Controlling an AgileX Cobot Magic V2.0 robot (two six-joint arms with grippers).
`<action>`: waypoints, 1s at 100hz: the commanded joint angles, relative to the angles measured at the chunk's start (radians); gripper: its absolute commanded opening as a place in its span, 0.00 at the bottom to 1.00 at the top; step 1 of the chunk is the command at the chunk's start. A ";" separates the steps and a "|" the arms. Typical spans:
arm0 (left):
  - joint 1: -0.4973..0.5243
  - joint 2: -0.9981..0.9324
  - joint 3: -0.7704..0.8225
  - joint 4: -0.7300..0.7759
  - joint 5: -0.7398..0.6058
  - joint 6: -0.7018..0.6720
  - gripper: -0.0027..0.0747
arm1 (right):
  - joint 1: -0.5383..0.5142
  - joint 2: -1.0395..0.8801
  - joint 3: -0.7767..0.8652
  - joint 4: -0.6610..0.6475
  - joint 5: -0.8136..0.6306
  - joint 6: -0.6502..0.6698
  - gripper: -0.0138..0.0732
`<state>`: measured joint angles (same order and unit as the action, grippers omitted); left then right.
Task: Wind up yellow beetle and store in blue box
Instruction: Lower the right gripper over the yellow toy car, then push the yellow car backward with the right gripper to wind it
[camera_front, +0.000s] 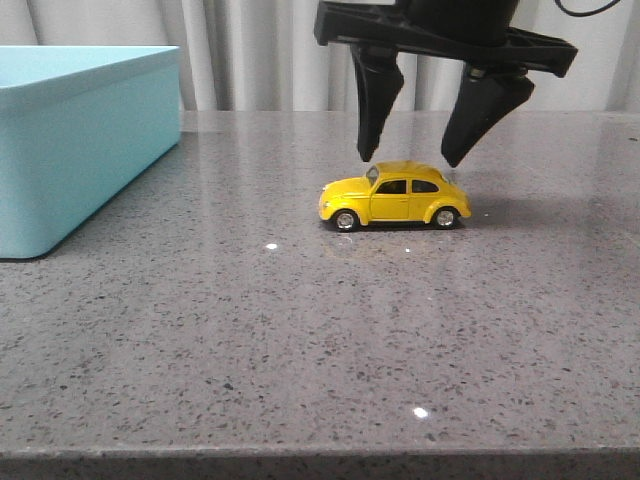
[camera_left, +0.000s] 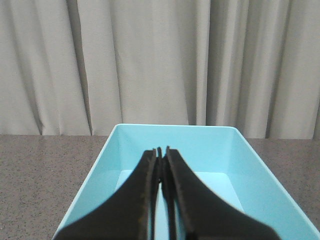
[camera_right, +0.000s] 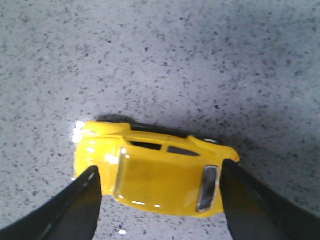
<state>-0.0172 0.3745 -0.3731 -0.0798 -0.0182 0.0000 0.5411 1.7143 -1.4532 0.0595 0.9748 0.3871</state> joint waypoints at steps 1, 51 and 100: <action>-0.006 0.013 -0.033 -0.007 -0.086 -0.007 0.01 | 0.000 -0.042 -0.032 -0.030 -0.008 0.010 0.74; -0.006 0.013 -0.033 -0.007 -0.086 -0.007 0.01 | 0.000 -0.005 -0.032 -0.033 0.007 0.024 0.74; -0.006 0.013 -0.033 -0.007 -0.086 -0.007 0.01 | -0.099 -0.006 -0.032 -0.134 0.119 0.026 0.74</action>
<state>-0.0172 0.3745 -0.3731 -0.0798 -0.0182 0.0000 0.4743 1.7484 -1.4613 -0.0122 1.0769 0.4164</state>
